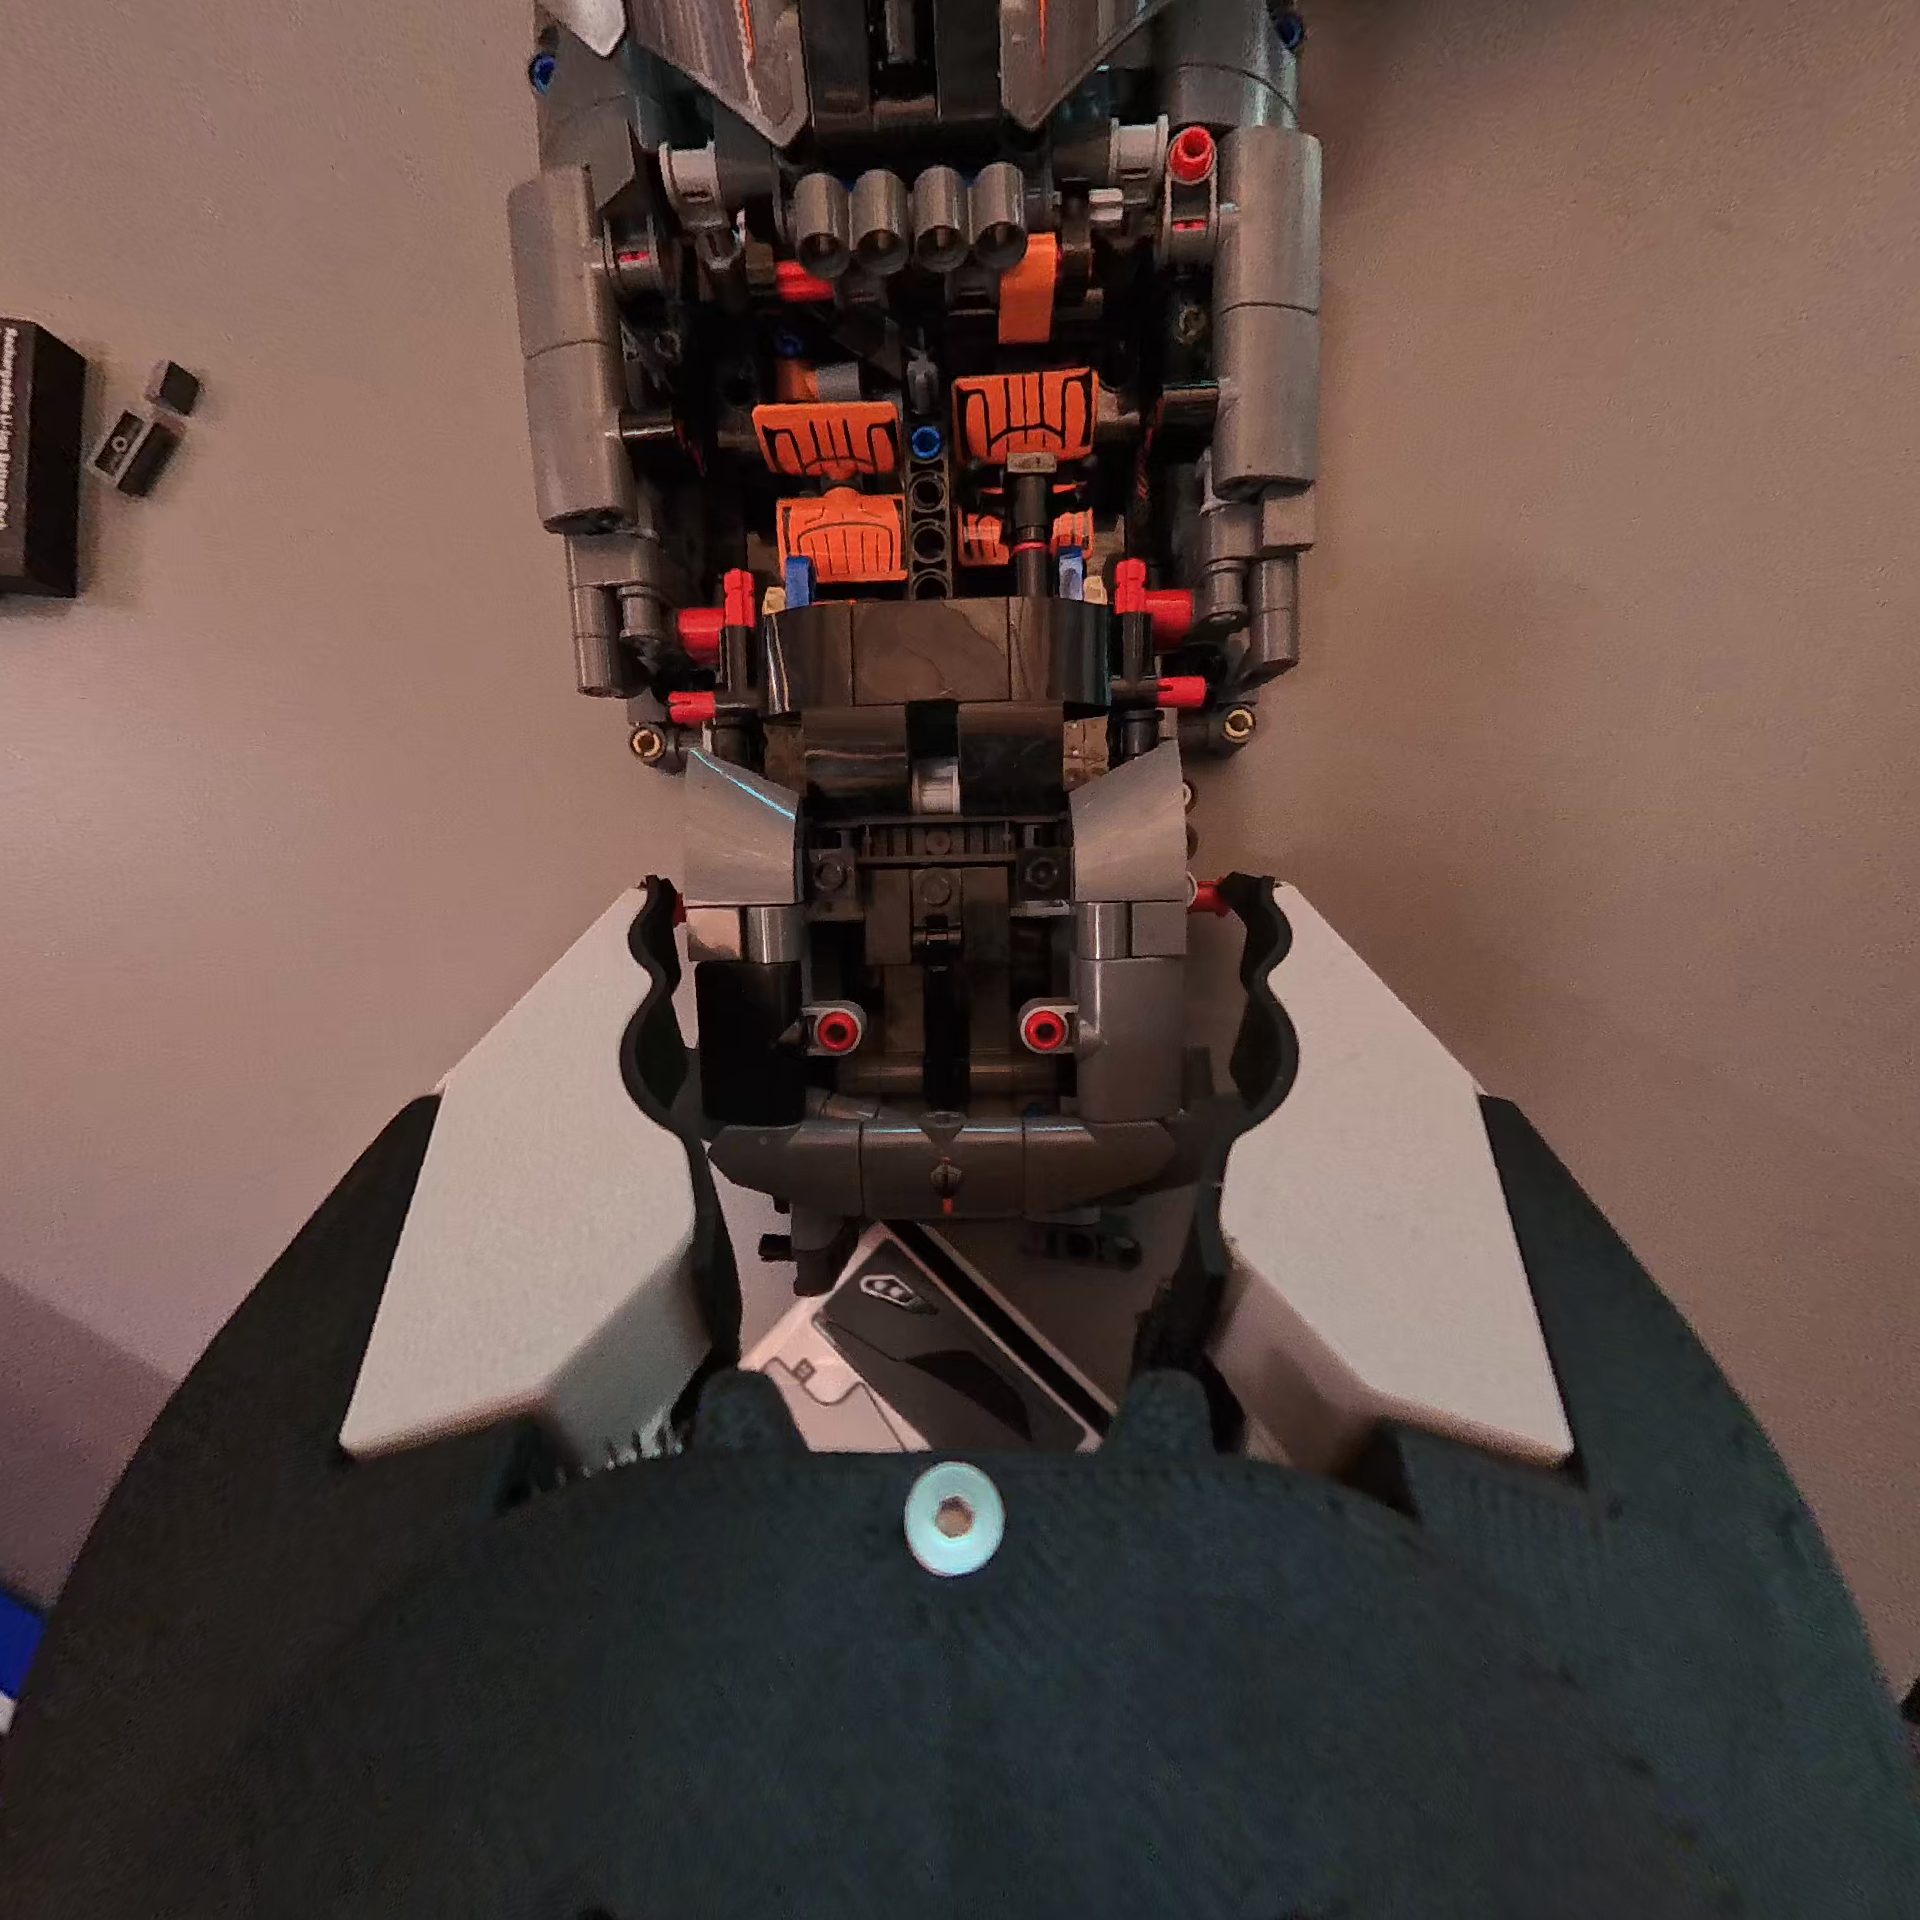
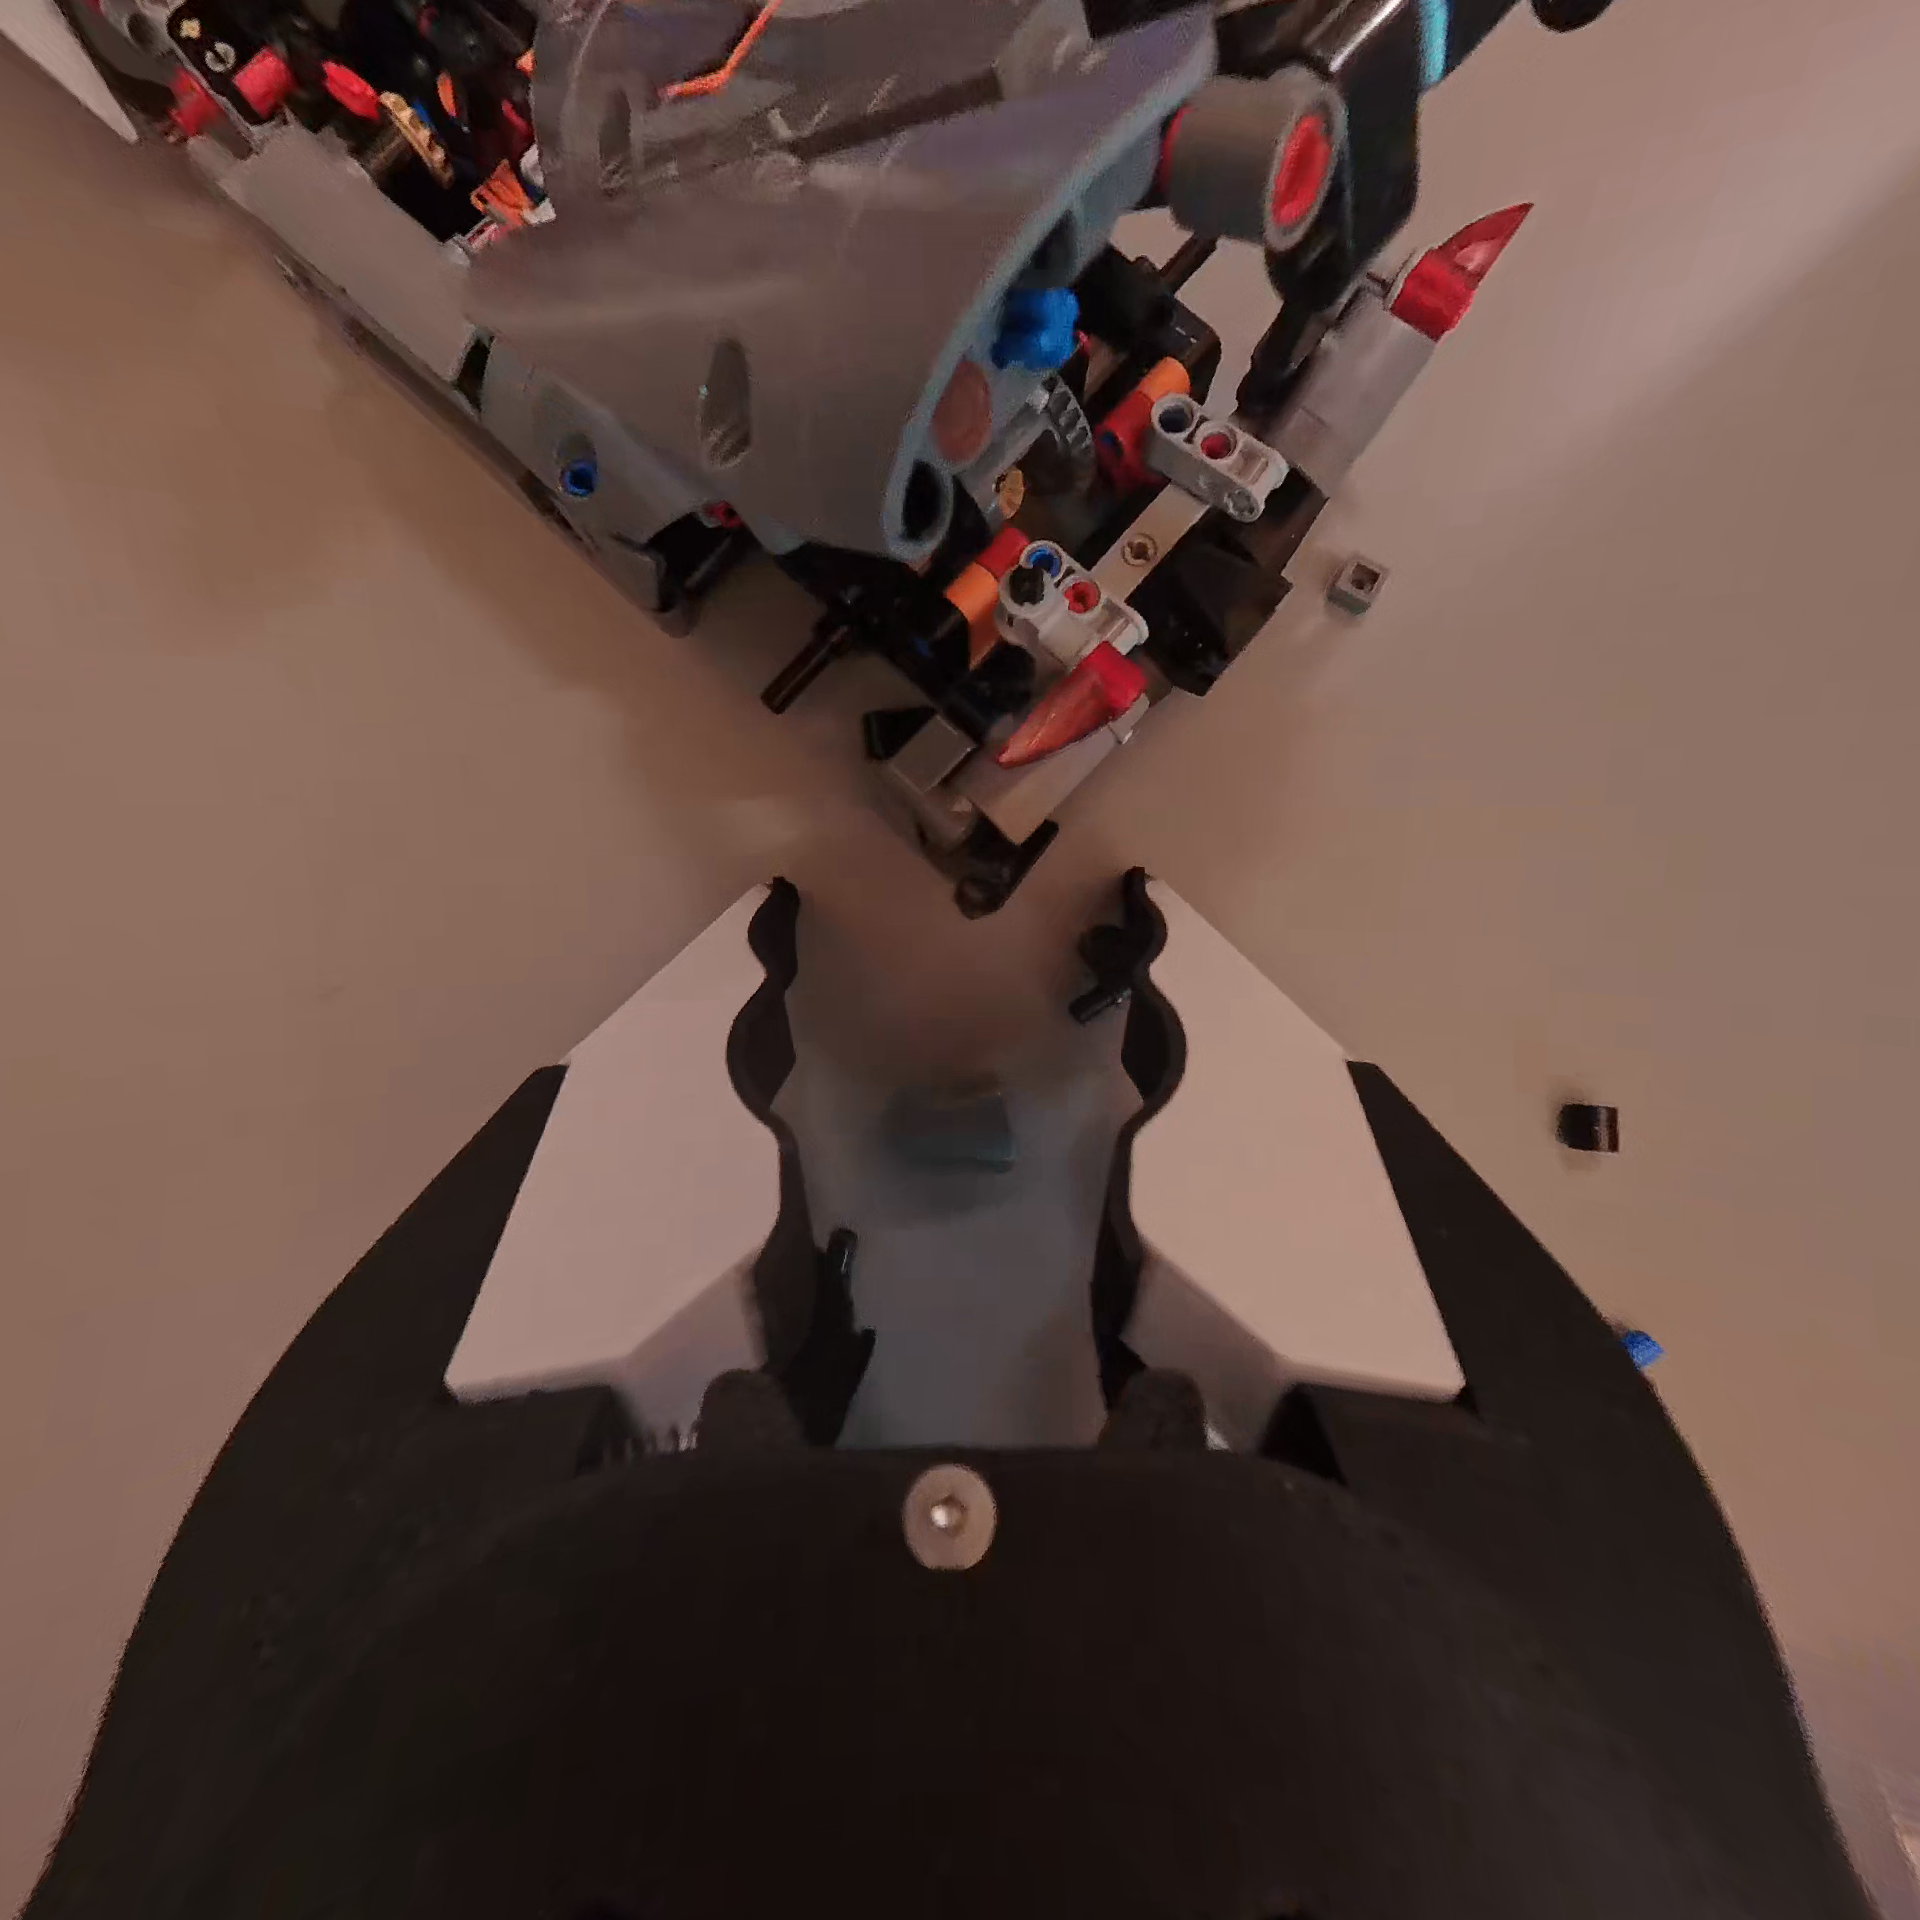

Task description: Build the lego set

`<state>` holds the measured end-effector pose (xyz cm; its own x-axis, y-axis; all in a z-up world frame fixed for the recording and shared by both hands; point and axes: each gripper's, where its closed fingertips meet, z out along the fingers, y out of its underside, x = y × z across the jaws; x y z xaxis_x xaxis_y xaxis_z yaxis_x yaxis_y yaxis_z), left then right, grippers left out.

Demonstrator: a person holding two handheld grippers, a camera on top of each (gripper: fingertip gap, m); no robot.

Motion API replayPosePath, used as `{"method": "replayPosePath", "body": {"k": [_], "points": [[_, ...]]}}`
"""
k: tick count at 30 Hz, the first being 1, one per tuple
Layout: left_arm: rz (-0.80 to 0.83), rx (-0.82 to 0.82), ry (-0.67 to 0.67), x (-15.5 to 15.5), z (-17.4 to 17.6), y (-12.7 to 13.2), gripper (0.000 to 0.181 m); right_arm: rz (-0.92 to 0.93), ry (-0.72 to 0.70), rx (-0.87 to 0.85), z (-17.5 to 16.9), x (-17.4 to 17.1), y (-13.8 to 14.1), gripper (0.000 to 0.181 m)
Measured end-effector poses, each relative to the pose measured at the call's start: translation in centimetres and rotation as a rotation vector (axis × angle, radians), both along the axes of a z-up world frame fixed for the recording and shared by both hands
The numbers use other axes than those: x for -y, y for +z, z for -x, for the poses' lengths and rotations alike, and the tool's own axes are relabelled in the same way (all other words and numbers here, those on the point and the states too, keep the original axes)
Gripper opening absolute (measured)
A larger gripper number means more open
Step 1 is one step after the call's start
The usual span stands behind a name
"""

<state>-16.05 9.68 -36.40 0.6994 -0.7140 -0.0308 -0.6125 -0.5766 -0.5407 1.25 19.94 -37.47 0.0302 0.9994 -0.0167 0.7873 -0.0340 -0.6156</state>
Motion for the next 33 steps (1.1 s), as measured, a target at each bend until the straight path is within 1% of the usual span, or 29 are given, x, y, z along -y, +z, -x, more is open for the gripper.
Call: {"method": "replayPosePath", "body": {"k": [4,5,8,10,12,15,17,20,22,23,26,29,33], "points": [[-0.007,-0.012,0.02,1.0,-0.5,-0.1,0.106,-0.005,-0.004,-0.015,0.6,0.0,0.1,0.064],[-0.013,-0.042,0.027,1.4,-0.4,-0.2,0.103,-0.027,-0.007,-0.011,0.7,-0.1,0.2,0.065],[-0.015,-0.086,0.028,2.5,-0.8,-0.2,0.1,-0.05,-0.021,-0.029,1.1,-0.2,0.7,0.054],[-0.02,-0.087,0.027,2.7,-0.8,0.2,0.097,-0.041,-0.046,-0.042,1.4,-0.4,0.9,0.053],[-0.028,-0.049,0.049,2.5,-0.3,1.3,0.097,-0.013,-0.051,-0.051,1.4,-0.2,1.0,0.053],[-0.047,0.079,0.056,1.8,-0.2,3.5,0.091,0.027,-0.071,-0.074,1.4,-0.3,1.4,0.044],[-0.065,0.116,0.083,0.4,0.2,4.2,0.082,0.042,-0.094,-0.08,1.4,-0.5,1.6,0.039],[-0.039,0.138,0.113,-1.7,0.4,3.6,0.07,0.074,-0.137,-0.09,1.7,-0.7,1.5,0.034],[-0.025,0.118,0.121,-2.7,0.5,2.9,0.063,0.091,-0.147,-0.096,1.9,-0.6,1.4,0.033],[-0.023,0.123,0.125,-3.1,0.4,2.9,0.06,0.09,-0.151,-0.098,1.9,-0.6,1.4,0.033],[-0.049,0.117,0.13,-4.7,0.8,2.9,0.044,0.097,-0.161,-0.106,2.0,-0.7,1.4,0.031],[-0.029,0.168,0.135,-5.8,0.5,2.8,0.041,0.107,-0.167,-0.121,2.2,-0.7,1.4,0.031],[0.028,0.141,0.122,-6.4,0.2,1.3,0.033,0.094,-0.166,-0.12,2.2,-0.8,1.4,0.03]]}}
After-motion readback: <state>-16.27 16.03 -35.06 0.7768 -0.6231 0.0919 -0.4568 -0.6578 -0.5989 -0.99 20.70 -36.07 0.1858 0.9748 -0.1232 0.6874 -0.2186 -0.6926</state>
